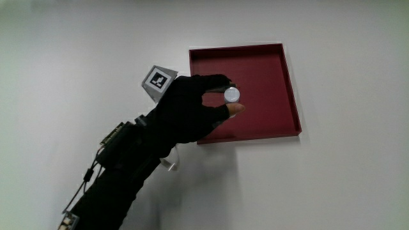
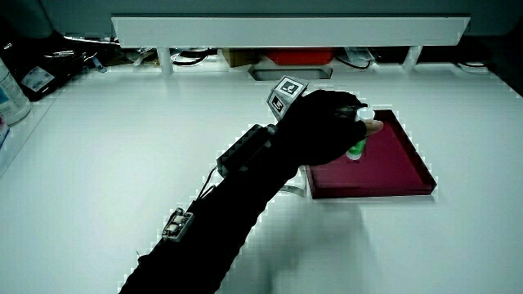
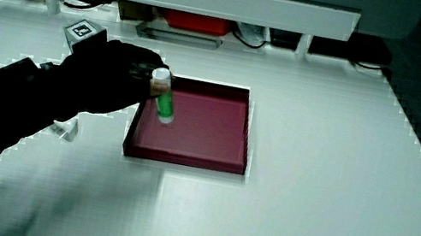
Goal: Place glue stick
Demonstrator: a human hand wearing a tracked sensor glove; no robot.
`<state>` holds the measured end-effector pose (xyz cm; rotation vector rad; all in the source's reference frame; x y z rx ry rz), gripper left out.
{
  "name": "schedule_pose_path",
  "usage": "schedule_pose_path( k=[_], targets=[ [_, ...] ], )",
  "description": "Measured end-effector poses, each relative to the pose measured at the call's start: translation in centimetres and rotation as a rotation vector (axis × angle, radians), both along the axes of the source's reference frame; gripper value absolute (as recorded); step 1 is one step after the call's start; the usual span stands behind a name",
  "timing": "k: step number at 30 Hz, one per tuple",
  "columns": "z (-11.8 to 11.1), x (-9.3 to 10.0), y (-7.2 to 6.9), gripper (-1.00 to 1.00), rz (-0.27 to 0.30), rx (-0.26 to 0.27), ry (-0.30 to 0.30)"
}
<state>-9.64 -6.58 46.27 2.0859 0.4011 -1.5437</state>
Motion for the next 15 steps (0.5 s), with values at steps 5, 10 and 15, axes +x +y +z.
schedule_pose_path(
  k=[5, 10, 15],
  targets=[
    [2.3, 0.5, 0.1, 0.00, -0.046, -0.004, 0.044],
    [4.2, 0.9, 0.5, 0.00, -0.069, -0.044, 0.039],
    [5.9, 1.1, 1.0, 0.00, -0.088, -0.074, 0.011]
  ],
)
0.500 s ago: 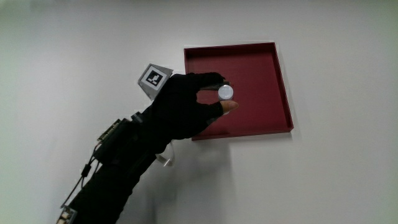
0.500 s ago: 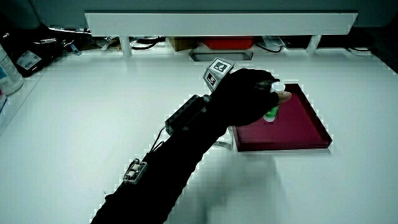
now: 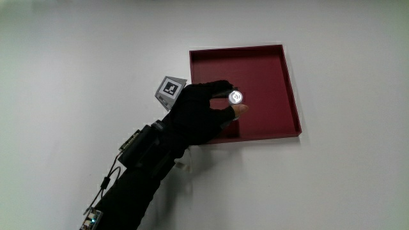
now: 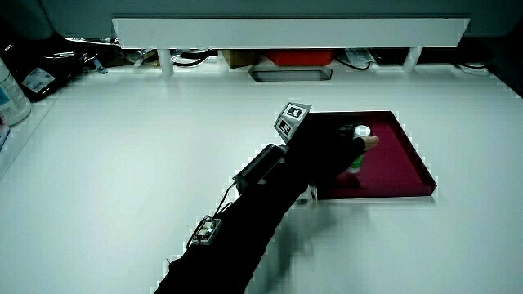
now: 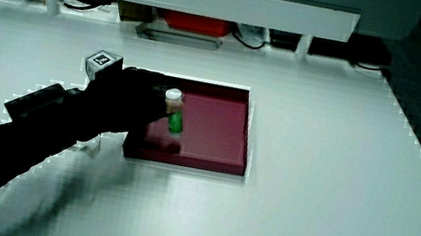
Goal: Place glue stick
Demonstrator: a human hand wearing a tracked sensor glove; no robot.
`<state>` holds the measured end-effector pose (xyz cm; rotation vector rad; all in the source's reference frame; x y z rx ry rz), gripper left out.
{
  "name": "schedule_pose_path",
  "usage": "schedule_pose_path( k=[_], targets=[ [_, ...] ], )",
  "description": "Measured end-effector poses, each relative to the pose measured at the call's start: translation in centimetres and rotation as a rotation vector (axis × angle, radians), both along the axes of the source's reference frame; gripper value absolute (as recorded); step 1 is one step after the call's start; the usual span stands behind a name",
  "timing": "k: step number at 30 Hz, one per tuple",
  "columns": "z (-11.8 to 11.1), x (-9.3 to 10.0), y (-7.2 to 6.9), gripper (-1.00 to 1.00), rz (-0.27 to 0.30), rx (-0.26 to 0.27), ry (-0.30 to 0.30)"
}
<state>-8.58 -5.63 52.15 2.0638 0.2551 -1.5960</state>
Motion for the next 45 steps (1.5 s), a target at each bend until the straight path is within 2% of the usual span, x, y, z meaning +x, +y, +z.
schedule_pose_path(
  k=[7, 9, 11, 12, 14, 18, 20, 26, 34, 37, 40, 45],
  targets=[
    [1.2, 0.5, 0.6, 0.00, 0.015, -0.027, -0.036],
    [1.4, 0.5, 0.7, 0.00, -0.001, -0.037, -0.007],
    [1.4, 0.6, 0.7, 0.00, 0.008, -0.037, -0.031],
    [1.5, 0.6, 0.7, 0.00, 0.013, -0.024, -0.017],
    [1.5, 0.5, 0.9, 0.00, 0.003, -0.058, -0.016],
    [1.5, 0.6, 0.8, 0.00, 0.004, -0.054, -0.010],
    [1.5, 0.6, 0.8, 0.00, 0.000, -0.056, -0.028],
    [1.7, 0.7, 0.9, -0.20, -0.006, -0.052, -0.019],
    [1.7, 0.4, 1.1, -0.47, -0.018, -0.074, -0.025],
    [1.6, 0.3, 1.1, -0.57, -0.021, -0.076, -0.003],
    [1.1, 0.0, 1.1, -0.67, -0.025, -0.085, 0.006],
    [-0.8, -1.0, 1.1, -0.83, -0.022, -0.048, 0.033]
  ],
)
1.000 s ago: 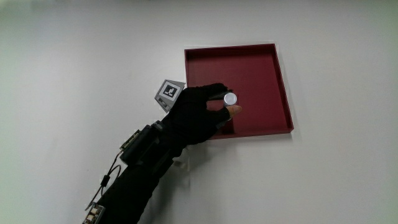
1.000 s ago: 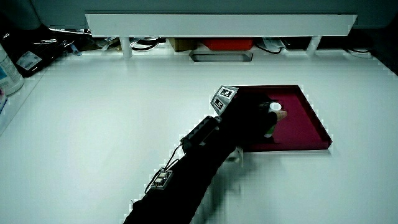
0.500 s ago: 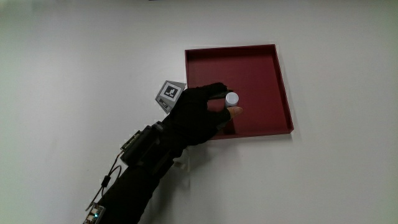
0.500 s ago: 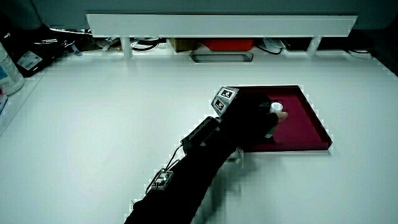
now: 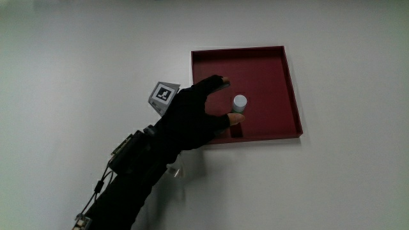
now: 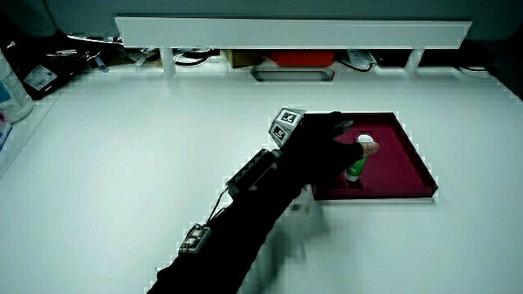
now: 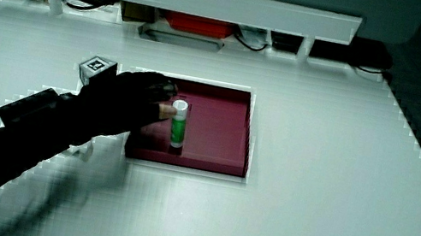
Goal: Place glue stick
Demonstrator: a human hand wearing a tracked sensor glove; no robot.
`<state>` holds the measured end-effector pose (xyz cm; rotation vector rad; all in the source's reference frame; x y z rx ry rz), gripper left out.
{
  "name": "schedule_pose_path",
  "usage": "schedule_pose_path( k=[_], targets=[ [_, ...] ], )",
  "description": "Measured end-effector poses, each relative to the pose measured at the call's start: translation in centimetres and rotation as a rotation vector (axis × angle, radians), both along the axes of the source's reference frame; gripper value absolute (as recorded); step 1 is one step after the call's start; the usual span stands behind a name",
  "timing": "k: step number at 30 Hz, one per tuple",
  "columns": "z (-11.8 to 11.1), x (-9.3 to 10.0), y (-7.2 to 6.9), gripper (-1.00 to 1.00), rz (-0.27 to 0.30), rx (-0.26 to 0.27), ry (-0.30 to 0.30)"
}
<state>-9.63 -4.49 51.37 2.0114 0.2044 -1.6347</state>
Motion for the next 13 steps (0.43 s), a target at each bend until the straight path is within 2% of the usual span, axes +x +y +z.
schedule_pose_path(
  k=[1, 2, 3, 5, 7, 8, 9, 10, 11, 13],
  targets=[
    [-0.5, -0.3, 0.1, -0.87, 0.005, 0.022, 0.015],
    [-1.1, -0.6, 0.1, -0.90, 0.010, 0.039, 0.002],
    [-2.0, -0.8, 0.3, -0.93, 0.025, 0.033, 0.018],
    [-3.6, -1.5, 0.6, -1.00, 0.049, 0.061, 0.030],
    [-4.6, -2.3, 0.9, -1.00, 0.083, 0.081, -0.020],
    [-5.4, -2.5, 1.1, -1.00, 0.104, 0.079, -0.008],
    [-5.8, -2.9, 1.2, -1.00, 0.125, 0.097, -0.047],
    [-6.3, -3.1, 1.4, -1.00, 0.130, 0.065, -0.054],
    [-6.8, -3.6, 1.6, -1.00, 0.141, 0.029, -0.111],
    [-7.6, -4.5, 2.2, -1.00, 0.163, 0.000, -0.182]
  ],
)
